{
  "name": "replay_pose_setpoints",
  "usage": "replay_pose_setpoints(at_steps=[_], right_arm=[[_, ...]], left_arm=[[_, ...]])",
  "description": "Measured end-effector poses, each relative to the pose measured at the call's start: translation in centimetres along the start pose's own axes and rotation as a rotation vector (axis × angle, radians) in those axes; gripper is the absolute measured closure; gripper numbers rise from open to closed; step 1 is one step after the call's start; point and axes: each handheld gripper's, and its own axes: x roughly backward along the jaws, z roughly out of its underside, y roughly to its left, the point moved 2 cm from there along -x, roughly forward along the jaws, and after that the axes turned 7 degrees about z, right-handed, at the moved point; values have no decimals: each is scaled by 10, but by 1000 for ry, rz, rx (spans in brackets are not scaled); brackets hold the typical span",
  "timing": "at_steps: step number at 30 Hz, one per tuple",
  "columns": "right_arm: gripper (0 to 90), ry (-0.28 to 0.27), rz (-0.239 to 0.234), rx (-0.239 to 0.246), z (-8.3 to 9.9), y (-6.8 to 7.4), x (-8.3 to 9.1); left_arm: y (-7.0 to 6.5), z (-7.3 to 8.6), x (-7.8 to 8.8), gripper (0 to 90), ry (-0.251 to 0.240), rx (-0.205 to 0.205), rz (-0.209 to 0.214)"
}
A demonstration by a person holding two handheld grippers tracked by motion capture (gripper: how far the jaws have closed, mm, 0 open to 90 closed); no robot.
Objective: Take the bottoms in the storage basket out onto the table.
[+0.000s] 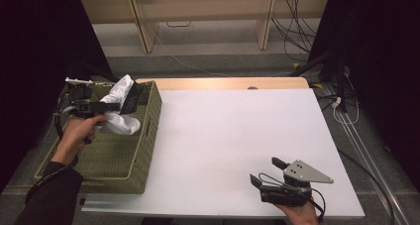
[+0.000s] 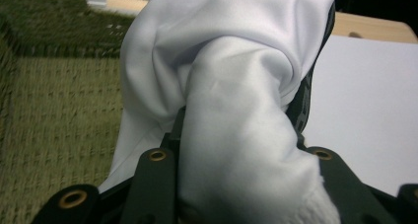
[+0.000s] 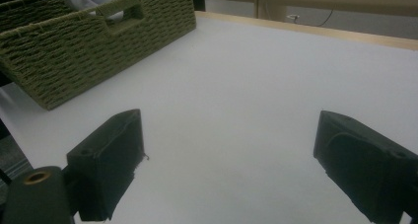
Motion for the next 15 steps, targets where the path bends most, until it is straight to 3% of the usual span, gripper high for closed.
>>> replay_pose_setpoints(at_steps=[3, 8, 15], right_arm=[[126, 0, 1, 5, 0, 1, 0], [126, 0, 2, 5, 0, 0, 0], [126, -4, 5, 0, 0, -2, 1]], left_arm=[[-14, -4, 5, 635, -27, -26, 30], [-28, -9, 9, 634, -47, -50, 54], [-49, -18, 18, 634, -78, -76, 121]])
